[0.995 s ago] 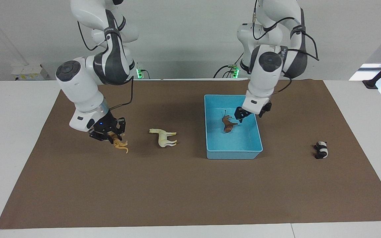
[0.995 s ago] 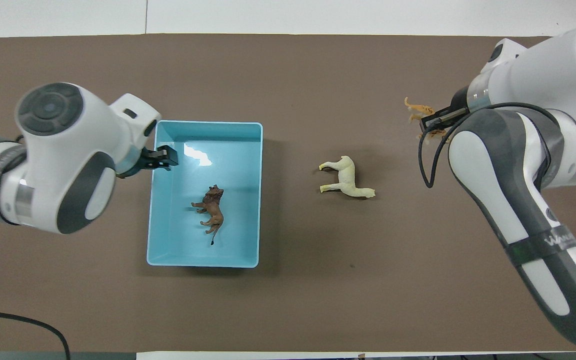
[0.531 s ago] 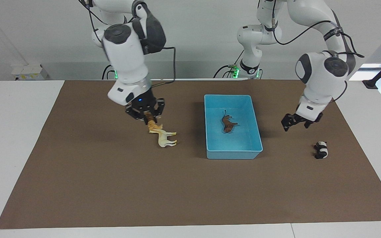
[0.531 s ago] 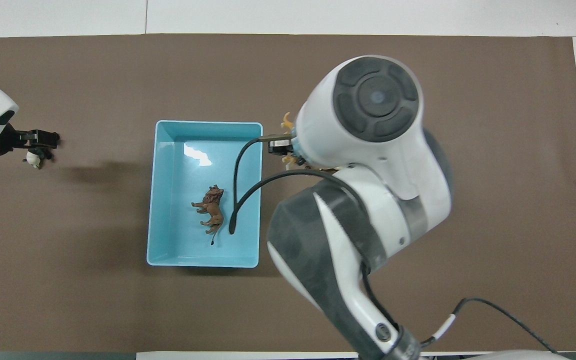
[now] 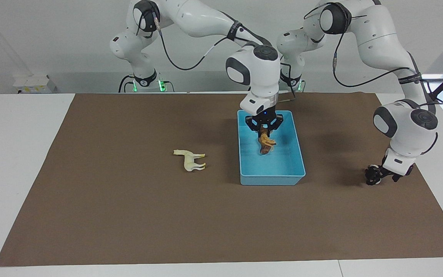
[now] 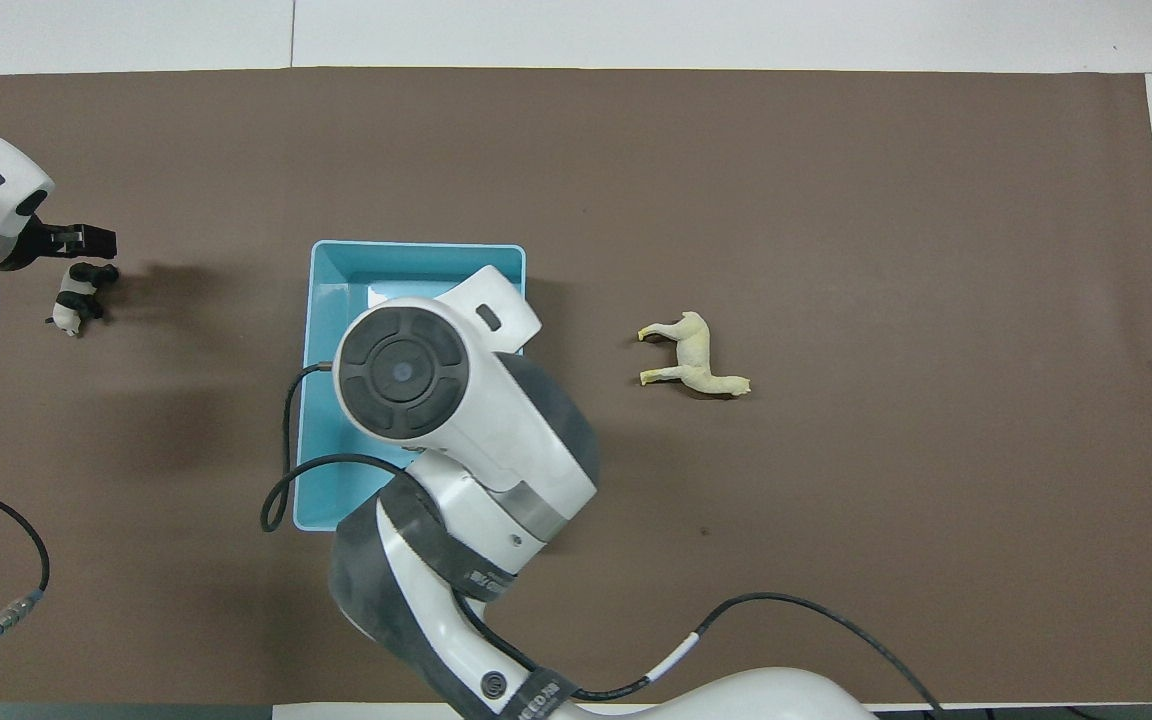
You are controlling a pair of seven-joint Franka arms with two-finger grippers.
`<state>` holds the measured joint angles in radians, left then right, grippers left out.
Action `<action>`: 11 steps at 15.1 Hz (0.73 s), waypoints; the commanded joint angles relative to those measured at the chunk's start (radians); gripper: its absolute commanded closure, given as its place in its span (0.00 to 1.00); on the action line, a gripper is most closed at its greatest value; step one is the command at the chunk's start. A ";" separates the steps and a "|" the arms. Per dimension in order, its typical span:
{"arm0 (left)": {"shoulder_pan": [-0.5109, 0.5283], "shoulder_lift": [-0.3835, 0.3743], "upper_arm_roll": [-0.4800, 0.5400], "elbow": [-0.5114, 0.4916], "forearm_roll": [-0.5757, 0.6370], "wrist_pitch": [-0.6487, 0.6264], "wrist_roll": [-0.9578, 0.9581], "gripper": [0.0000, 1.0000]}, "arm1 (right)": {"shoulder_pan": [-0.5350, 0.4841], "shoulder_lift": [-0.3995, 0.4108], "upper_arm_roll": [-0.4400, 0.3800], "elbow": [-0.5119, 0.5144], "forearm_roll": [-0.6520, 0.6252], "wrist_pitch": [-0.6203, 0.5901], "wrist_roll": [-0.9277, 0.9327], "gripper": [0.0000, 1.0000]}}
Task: Put all toys into storage box
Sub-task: 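Lower the tan deer into the box and open the right gripper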
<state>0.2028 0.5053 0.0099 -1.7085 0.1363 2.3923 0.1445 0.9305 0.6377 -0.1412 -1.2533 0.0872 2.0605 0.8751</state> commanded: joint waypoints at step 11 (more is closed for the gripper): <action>0.017 -0.019 -0.013 -0.085 -0.066 -0.024 0.015 0.00 | -0.077 -0.084 -0.101 0.058 -0.009 -0.148 0.001 0.00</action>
<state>0.2148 0.5152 -0.0043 -1.7583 0.0852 2.3935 0.1532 0.9071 0.6079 -0.2316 -1.1905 0.0868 1.9425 0.8835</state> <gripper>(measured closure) 0.000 0.000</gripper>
